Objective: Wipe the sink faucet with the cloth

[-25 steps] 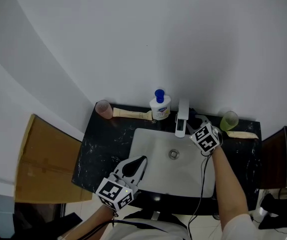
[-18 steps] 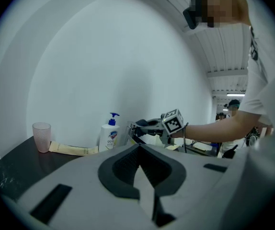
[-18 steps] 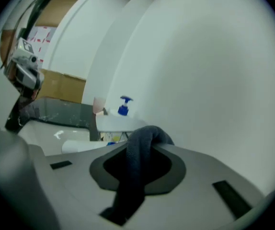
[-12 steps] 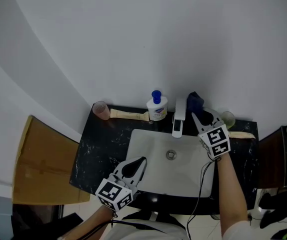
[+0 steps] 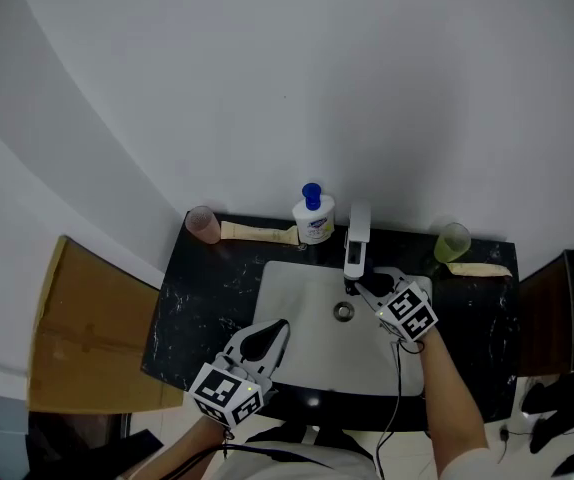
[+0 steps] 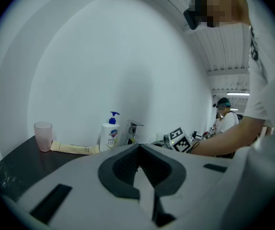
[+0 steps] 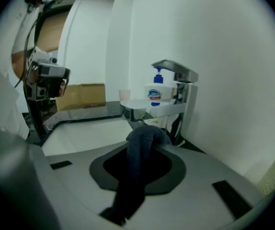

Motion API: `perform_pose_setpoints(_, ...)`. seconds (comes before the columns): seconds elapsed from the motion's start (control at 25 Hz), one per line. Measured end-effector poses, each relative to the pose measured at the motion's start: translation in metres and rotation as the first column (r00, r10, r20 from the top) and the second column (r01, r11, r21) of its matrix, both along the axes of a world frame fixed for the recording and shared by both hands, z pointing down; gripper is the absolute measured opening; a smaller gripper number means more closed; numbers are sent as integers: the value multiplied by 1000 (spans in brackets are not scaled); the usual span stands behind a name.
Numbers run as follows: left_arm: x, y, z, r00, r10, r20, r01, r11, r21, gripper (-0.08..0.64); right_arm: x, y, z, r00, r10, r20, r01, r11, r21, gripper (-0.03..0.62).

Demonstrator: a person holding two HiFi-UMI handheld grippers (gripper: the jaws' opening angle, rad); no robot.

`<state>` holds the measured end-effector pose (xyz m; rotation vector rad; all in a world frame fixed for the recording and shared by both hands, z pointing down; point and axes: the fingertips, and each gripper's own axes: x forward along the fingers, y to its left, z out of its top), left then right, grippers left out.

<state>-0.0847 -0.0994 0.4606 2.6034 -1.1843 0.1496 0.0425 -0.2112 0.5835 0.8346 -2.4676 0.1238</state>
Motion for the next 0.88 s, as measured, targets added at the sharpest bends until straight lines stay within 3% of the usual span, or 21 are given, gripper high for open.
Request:
perform_pose_setpoints(0.12, 1, -1, -1, 1000, -1, 1, 1, 1000, 1, 2, -21, -4, -1, 999, -35, -15, 36, 999, 19, 66)
perform_pose_setpoints(0.2, 0, -1, -1, 1000, -3, 5, 3, 1000, 0, 2, -24, -17, 1, 999, -13, -31, 14, 1000, 24, 66)
perform_pose_setpoints(0.36, -2, 0, -2, 1000, -10, 9, 10, 1000, 1, 2, 7, -46, -3, 988, 157, -1, -157, 987, 38, 66)
perform_pose_setpoints(0.48, -4, 0, -2, 1000, -13, 7, 13, 1000, 4, 2, 53, -58, -12, 947, 316, 55, -318, 947, 34, 66)
perform_pose_setpoints(0.56, -6, -1, -1, 1000, -13, 7, 13, 1000, 3, 2, 77, -61, -12, 928, 369, 54, -371, 928, 29, 66)
perform_pose_setpoints(0.72, -5, 0, 1, 1000, -9, 6, 9, 1000, 0, 2, 73, -53, -8, 947, 320, 24, -320, 947, 13, 66)
perform_pose_setpoints(0.88, -1, -1, 0, 1000, -7, 4, 7, 1000, 2, 2, 11, -34, -2, 993, 121, 9, -121, 993, 6, 66)
